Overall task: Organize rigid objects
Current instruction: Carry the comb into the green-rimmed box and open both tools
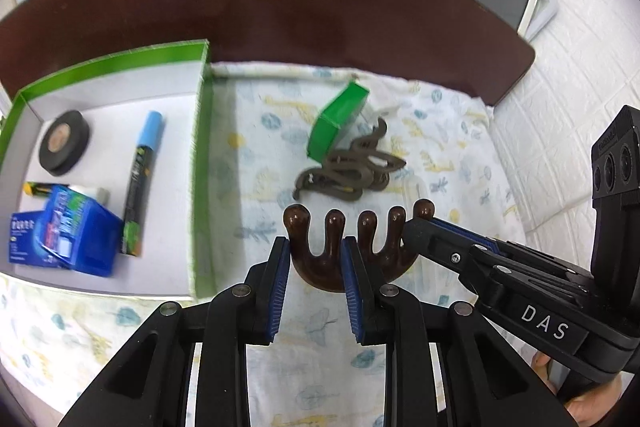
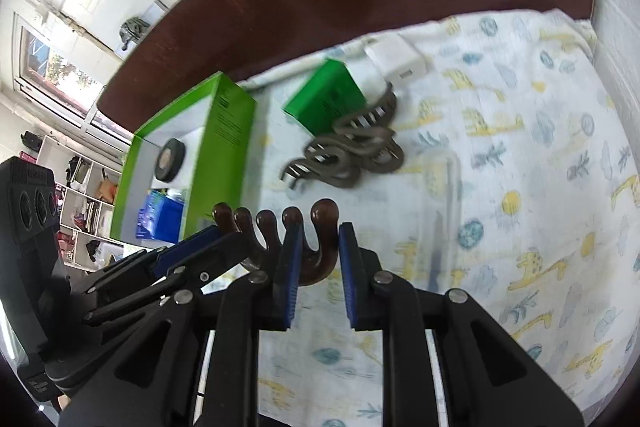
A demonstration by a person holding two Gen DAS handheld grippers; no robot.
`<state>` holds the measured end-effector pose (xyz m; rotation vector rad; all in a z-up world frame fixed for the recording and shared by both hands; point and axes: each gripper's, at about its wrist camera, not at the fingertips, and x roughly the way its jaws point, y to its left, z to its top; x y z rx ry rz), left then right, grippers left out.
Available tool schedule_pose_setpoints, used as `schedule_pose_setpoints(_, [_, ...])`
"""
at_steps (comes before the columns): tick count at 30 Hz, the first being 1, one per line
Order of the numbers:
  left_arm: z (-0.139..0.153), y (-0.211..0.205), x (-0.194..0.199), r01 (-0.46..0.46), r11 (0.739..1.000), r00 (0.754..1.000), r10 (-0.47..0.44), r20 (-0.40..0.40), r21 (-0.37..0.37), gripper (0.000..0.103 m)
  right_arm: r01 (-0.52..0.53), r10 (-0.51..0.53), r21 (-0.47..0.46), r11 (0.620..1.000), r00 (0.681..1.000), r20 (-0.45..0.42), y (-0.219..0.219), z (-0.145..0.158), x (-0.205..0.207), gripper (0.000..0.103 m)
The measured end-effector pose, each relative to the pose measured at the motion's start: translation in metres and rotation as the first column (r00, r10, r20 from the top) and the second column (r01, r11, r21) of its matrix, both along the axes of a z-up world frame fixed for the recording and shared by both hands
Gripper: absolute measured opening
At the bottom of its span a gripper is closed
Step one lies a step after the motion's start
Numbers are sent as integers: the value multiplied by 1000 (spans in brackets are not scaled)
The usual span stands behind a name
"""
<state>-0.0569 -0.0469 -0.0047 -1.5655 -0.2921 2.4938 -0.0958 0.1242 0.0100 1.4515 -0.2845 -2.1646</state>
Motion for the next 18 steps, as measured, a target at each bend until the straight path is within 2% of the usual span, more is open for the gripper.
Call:
schedule_pose_setpoints(9, [35,-62,2,-98,995,991,95,-99,-24,25,-102,99,-36,994,992,-78,-70,37,0,20])
schedule_pose_setpoints(18, [43,-132,-10,-185,982,973,178,-146,-35,25,-195,192,-31,980,976,-99,-155,49,-11,21])
